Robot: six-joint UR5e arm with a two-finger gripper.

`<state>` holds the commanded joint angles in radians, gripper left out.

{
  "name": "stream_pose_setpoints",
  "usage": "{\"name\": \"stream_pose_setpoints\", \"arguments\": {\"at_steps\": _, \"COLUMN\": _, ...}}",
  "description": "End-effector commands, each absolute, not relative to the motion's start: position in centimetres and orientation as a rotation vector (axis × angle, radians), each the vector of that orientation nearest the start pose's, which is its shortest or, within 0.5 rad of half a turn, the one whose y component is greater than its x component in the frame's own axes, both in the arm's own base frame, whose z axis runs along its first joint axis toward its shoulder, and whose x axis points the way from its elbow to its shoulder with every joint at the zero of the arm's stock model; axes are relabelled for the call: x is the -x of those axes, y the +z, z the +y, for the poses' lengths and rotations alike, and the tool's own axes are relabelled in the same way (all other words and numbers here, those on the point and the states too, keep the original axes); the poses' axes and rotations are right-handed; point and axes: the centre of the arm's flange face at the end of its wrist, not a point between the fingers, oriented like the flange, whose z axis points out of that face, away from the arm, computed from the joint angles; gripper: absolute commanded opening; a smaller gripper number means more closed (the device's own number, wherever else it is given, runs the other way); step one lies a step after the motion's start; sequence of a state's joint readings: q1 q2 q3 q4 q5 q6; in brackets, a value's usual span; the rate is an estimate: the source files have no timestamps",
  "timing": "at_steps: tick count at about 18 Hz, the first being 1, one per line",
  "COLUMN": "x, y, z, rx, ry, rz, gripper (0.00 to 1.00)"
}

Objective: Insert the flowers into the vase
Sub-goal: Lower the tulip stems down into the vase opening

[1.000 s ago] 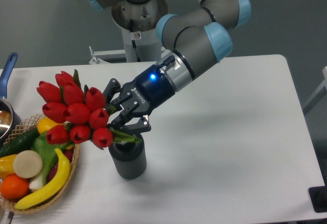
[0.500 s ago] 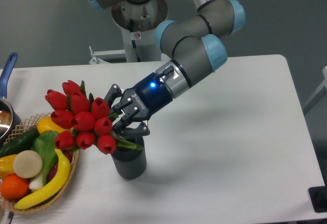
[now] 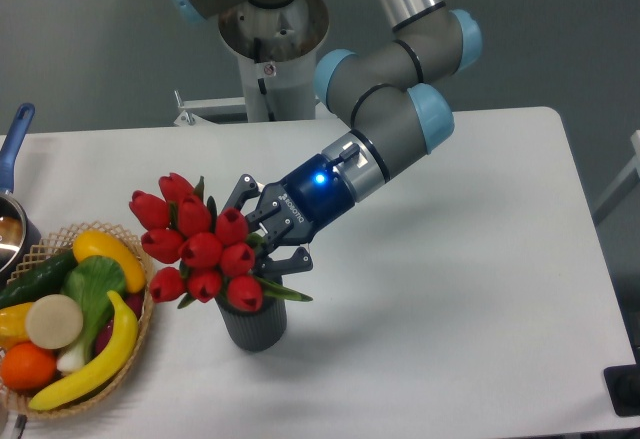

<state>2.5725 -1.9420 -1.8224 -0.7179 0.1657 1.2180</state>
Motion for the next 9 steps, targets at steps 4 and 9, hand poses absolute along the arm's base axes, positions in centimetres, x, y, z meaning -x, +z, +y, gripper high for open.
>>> {"name": "stream_pose_setpoints", "arguments": {"at_steps": 4, "x": 36.2, "y": 32.2, "z": 50.4, "rx": 1.724, "ry": -0.49, "rz": 0.345, "gripper": 0.35}}
{"name": "stream_pose_setpoints", "arguments": {"at_steps": 9, "x": 36.2, "y": 30.9, "z": 50.5, "rx": 1.731, "ry": -0.513, "rz": 0.328, "gripper": 0.35}}
